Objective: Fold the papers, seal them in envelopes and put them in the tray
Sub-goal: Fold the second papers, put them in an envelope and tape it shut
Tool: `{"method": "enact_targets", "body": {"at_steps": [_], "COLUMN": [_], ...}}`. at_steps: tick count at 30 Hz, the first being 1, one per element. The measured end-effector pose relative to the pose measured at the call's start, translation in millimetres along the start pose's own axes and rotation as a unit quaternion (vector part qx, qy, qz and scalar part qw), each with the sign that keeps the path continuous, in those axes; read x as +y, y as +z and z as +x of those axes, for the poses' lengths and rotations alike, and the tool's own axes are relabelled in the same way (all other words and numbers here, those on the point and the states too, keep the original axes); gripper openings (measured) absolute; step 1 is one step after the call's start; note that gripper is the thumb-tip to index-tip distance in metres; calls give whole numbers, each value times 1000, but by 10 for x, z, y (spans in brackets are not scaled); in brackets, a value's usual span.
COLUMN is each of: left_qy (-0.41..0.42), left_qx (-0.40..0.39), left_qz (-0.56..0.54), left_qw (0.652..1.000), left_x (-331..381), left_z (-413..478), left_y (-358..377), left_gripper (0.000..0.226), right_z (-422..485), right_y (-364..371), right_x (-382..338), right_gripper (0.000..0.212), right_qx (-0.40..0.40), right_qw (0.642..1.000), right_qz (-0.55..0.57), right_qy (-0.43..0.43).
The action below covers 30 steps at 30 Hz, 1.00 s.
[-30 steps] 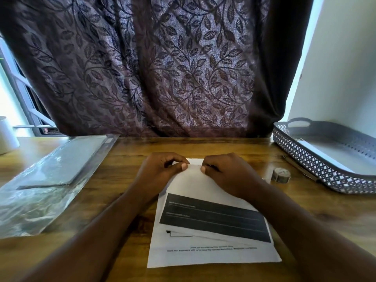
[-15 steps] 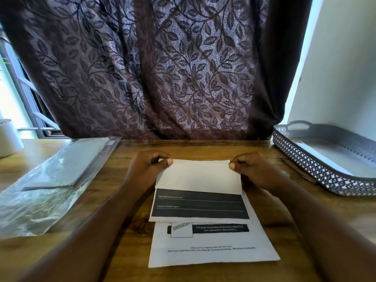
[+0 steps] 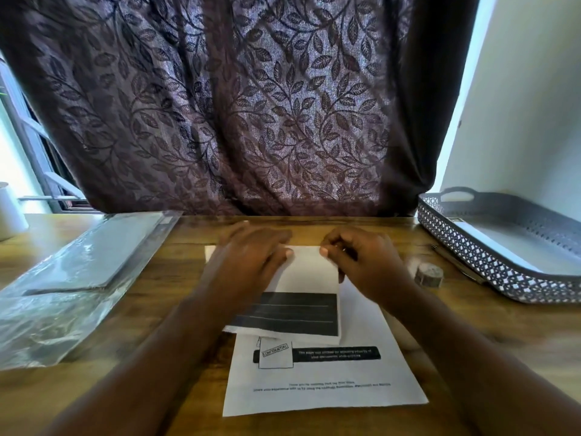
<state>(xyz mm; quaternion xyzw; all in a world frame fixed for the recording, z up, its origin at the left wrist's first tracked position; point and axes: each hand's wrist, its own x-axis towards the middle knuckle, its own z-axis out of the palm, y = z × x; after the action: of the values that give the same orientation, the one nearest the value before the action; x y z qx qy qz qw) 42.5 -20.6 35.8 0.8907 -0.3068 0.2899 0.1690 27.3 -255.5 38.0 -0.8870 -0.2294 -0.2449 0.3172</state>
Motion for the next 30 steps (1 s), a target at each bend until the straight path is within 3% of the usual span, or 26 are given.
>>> {"method": "enact_targets", "body": {"at_steps": [4, 6, 9, 16, 21, 24, 30], "left_qy": [69, 71, 60, 4, -51, -111, -188], "left_qx": [-14, -1, 3, 69, 99, 107, 115], "left_qz": [20, 19, 27, -15, -43, -100, -260], "left_qw": [997, 997, 998, 997, 993, 983, 940], "left_x": [182, 169, 120, -247, -386, -420, -384], "left_z": [-1, 2, -6, -20, -66, -77, -76], "left_y": [-2, -23, -10, -59, -24, 46, 88], "left_gripper": [37, 35, 36, 25, 21, 6, 19], "right_z": [-25, -22, -16, -29, -31, -39, -24], "right_y": [83, 82, 75, -108, -153, -140, -95], "right_x": [-130, -106, -20, 365, 607, 671, 661], "right_gripper": [9, 17, 8, 10, 6, 8, 12], "right_qx": [-13, -6, 12, 102, 112, 120, 115], "right_qw": [997, 995, 995, 995, 990, 986, 975], "right_qz": [-7, -13, -16, 0, 32, 57, 130], "right_qy": [-82, -96, -100, 10, 75, 100, 141]}}
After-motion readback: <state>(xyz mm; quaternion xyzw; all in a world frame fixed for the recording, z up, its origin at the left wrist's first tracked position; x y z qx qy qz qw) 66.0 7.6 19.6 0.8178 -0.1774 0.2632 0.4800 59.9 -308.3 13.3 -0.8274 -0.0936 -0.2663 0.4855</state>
